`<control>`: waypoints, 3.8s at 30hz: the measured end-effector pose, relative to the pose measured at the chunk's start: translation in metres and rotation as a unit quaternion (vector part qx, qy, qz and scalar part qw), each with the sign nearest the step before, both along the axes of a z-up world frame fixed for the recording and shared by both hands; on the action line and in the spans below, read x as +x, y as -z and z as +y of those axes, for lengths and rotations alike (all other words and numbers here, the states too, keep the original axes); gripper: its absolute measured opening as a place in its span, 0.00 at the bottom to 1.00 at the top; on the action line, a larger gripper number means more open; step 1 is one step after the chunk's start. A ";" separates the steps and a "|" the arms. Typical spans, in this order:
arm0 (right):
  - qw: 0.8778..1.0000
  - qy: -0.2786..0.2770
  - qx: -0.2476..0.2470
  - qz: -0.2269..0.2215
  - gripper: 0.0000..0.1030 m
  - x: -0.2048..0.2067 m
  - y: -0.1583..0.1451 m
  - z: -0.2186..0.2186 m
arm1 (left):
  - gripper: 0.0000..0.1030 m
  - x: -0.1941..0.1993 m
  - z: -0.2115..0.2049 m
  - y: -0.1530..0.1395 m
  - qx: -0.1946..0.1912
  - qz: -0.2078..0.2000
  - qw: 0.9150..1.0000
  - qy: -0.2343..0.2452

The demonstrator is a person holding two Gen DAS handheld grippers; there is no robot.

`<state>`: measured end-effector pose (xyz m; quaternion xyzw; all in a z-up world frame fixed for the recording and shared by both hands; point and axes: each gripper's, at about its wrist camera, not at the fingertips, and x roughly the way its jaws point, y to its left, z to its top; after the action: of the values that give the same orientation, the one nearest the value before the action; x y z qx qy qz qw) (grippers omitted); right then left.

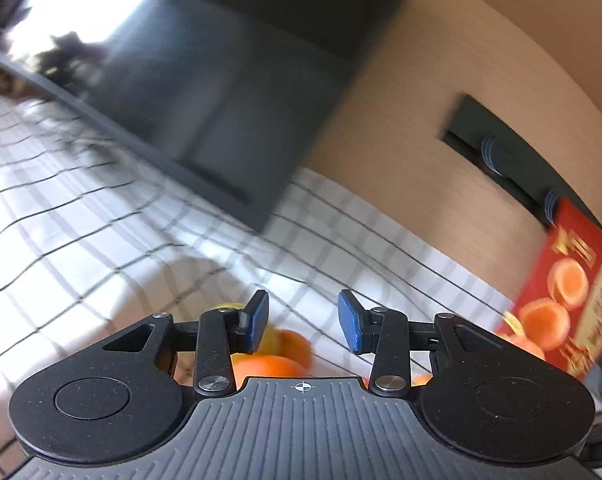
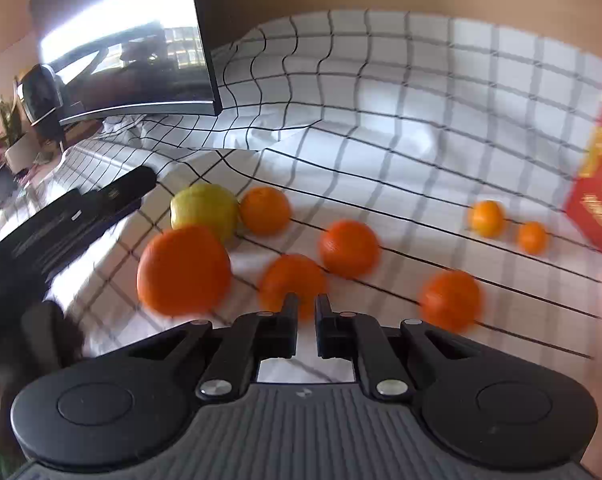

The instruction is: Organize fruits

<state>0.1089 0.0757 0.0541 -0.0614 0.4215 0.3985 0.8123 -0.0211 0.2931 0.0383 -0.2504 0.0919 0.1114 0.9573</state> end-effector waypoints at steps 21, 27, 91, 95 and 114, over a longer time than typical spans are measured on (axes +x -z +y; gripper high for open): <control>0.988 0.137 -0.028 -0.071 0.64 0.043 0.022 -0.031 | 0.42 -0.038 0.017 0.010 -0.074 -0.026 0.994 -0.071; 0.990 0.144 -0.008 0.006 0.65 0.068 0.047 -0.034 | 0.42 -0.037 0.016 0.007 -0.065 -0.036 0.995 -0.064; 0.991 0.107 -0.014 -0.075 0.78 -0.079 0.051 -0.203 | 0.39 -0.004 -0.181 0.044 0.039 0.150 0.951 0.267; 0.992 0.105 -0.019 -0.071 0.83 -0.077 0.051 -0.203 | 0.39 -0.006 -0.180 0.045 0.031 0.155 0.950 0.269; 0.987 0.153 -0.014 -0.058 0.83 -0.089 0.048 -0.268 | 0.39 -0.010 -0.174 0.051 -0.006 0.158 0.954 0.256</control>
<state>0.0195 -0.1925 0.0063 -0.0305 0.3836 0.2599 0.8856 -0.0313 0.1192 -0.0124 -0.2033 0.3034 -0.1001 0.9255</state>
